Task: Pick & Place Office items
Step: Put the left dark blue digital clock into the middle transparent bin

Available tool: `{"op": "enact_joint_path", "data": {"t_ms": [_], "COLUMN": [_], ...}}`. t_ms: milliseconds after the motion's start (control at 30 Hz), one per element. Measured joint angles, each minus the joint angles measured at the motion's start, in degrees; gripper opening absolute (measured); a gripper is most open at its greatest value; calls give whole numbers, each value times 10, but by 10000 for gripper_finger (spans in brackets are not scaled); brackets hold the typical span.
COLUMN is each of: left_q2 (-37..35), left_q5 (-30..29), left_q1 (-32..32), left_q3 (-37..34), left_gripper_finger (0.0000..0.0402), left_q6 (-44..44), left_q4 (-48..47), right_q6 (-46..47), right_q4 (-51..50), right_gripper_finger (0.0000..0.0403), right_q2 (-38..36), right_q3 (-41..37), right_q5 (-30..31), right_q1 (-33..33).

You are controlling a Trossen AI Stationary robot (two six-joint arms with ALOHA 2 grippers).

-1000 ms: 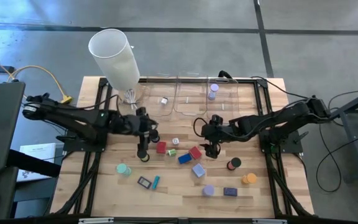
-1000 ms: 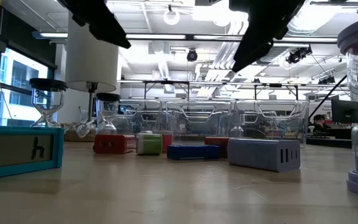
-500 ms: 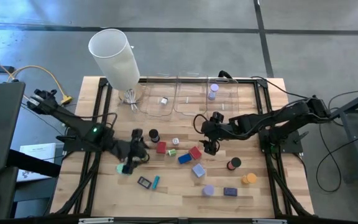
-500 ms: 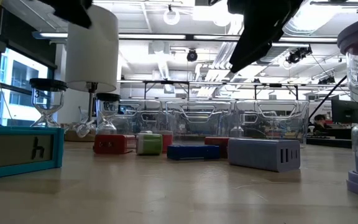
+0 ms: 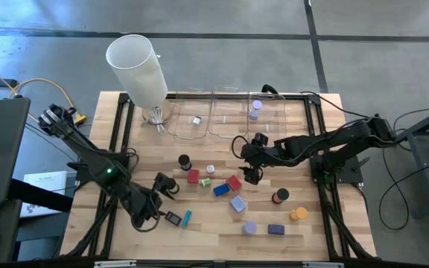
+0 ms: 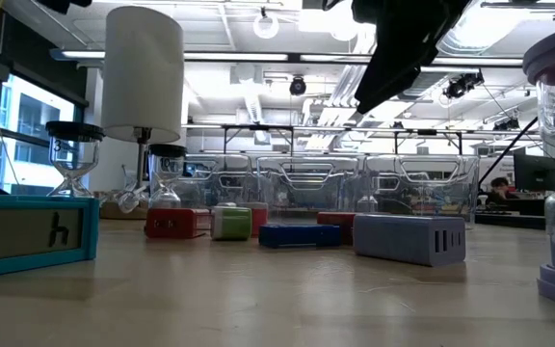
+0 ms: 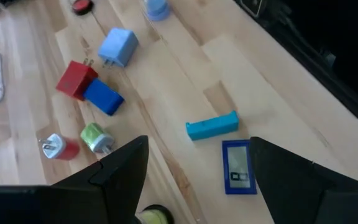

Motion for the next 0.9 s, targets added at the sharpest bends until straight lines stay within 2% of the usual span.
{"op": "enact_joint_path", "data": {"t_ms": [467, 900], "left_q2": [117, 186], "left_q5": [9, 13], "left_q1": [-8, -22], "left_q3": [0, 0], "left_gripper_finger": [271, 271], "left_q6": [-83, -148], "left_q4": [6, 25], "right_q6": [14, 18], "right_q4": [0, 0], "right_gripper_finger": [320, 320], "right_q2": [0, 0], "right_q3": [0, 0], "right_q5": [-2, -2], "right_q1": [6, 6]}}
